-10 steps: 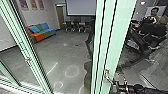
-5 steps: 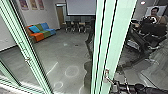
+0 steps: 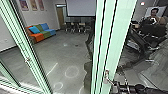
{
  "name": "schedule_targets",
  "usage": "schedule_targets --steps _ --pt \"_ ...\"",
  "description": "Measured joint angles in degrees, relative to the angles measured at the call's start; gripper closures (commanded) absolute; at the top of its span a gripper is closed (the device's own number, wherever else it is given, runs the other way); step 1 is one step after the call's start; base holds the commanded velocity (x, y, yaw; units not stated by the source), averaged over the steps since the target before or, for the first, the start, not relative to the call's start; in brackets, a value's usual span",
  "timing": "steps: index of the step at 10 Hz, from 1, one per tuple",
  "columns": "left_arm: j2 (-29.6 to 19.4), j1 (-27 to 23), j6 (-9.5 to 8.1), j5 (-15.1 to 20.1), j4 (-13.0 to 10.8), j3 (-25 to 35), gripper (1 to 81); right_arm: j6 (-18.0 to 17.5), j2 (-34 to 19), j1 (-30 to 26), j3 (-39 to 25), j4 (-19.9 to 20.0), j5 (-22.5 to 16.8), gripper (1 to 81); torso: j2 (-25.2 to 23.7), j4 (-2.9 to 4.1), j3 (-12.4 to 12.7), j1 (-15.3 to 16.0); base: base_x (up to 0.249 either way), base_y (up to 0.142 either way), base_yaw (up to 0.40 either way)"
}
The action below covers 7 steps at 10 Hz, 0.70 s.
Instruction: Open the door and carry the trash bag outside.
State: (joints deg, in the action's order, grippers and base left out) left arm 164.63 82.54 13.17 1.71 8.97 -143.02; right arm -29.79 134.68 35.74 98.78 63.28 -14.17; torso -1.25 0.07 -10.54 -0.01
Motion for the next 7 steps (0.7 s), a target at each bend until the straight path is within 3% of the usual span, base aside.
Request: schedule_targets --steps 3,7 --pt "0.0 -1.1 0.02 -0.1 0.0 0.1 81.1 1.1 -0.5 0.7 -0.5 -1.1 1.3 1.0 0.0 0.00 0.0 0.0 0.078 0.000 0.000" --pt "0.0 -0.7 0.00 0.0 0.0 0.1 81.1 0.8 -1.1 0.8 -1.2 -0.9 1.0 1.0 0.1 0.00 0.0 0.0 0.000 0.000 0.000"
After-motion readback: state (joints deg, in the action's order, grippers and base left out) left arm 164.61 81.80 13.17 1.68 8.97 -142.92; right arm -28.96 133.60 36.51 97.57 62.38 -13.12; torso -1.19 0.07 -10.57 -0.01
